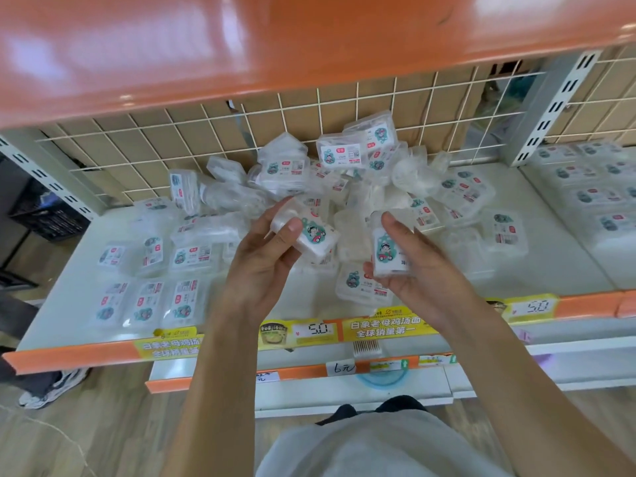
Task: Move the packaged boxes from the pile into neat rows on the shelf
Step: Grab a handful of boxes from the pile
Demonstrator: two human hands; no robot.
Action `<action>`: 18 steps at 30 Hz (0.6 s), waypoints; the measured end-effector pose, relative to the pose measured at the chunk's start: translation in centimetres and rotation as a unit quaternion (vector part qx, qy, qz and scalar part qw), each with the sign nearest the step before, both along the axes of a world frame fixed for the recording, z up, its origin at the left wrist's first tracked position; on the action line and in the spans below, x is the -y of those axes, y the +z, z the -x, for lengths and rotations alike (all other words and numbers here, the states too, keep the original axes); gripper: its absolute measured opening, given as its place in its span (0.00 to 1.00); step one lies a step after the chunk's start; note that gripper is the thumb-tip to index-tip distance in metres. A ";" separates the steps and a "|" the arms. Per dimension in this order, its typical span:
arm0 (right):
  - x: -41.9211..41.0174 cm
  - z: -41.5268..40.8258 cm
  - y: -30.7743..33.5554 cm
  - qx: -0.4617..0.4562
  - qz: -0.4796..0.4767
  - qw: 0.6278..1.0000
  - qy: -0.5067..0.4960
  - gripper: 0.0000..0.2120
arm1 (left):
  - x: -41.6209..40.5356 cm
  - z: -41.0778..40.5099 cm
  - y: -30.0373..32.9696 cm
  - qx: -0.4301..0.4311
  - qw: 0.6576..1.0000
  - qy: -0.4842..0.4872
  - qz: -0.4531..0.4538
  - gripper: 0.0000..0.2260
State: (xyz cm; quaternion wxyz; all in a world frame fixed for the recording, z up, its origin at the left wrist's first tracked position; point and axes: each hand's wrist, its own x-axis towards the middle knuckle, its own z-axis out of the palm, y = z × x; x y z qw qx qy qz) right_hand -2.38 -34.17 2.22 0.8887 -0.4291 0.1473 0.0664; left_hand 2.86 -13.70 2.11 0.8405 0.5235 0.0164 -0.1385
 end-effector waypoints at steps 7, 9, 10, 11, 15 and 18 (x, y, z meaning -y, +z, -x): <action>0.5 0.8 0.1 0.017 0.145 0.989 -0.011 0.15 | 0.3 0.9 0.4 -0.040 0.999 -0.023 0.002 0.25; 0.8 0.9 0.2 0.022 0.169 0.985 -0.016 0.18 | 0.3 1.0 0.3 -0.036 0.999 -0.040 0.001 0.22; 0.9 0.9 0.2 0.024 0.174 0.984 -0.018 0.19 | 0.4 1.1 0.4 -0.032 0.998 -0.048 0.001 0.21; 0.9 1.0 0.3 0.024 0.180 0.983 -0.019 0.19 | 0.4 1.2 0.3 -0.029 0.998 -0.053 0.001 0.19; 1.1 1.3 0.5 0.011 0.211 0.977 -0.038 0.20 | 0.7 1.2 0.2 -0.059 0.997 -0.048 0.017 0.17; 1.1 1.6 0.8 -0.002 0.225 0.973 -0.043 0.20 | 1.0 1.4 0.2 -0.098 0.992 -0.060 0.052 0.27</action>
